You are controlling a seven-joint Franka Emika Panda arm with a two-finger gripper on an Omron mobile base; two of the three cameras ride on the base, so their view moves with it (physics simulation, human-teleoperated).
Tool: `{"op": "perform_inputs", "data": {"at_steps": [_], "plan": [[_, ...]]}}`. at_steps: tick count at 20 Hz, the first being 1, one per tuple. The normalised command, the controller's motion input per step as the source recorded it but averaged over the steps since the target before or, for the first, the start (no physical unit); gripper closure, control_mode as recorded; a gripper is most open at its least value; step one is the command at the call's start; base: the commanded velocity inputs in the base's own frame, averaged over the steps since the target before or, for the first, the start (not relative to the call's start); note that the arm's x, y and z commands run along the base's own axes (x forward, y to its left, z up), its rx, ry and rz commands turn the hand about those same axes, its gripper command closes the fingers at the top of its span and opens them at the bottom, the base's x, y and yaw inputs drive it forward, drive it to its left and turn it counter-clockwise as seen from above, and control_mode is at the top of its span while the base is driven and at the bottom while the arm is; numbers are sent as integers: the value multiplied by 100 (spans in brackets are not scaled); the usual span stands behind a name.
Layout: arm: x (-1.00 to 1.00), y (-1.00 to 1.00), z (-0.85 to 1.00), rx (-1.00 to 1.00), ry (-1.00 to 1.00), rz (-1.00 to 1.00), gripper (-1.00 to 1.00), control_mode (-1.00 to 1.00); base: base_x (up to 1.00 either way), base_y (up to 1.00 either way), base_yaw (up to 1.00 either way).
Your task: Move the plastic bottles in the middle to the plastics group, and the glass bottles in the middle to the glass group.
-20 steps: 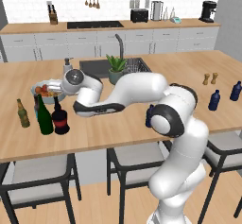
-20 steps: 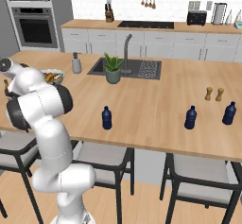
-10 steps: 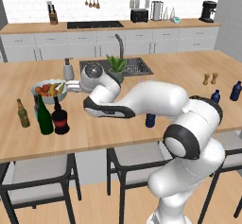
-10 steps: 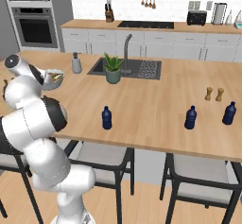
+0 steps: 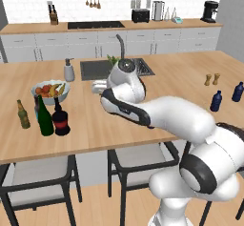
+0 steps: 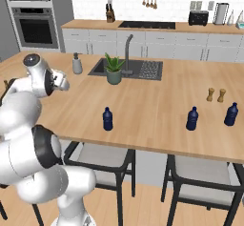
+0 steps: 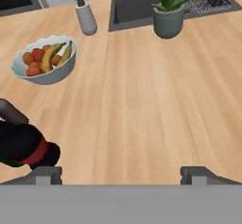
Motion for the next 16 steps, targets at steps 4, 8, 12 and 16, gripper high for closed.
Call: {"op": "perform_inputs", "data": {"at_steps": [4,8,12,16], "plan": [[-21,-81,9,0,31,0,-100,-100,0,0,0],[-15,-85,4,0,33,0,-100,-100,0,0,0],[-8,-81,0,0,31,0,-100,-100,0,0,0],[-2,-66,-3,-6,19,0,-100,-100,0,0,0]]}}
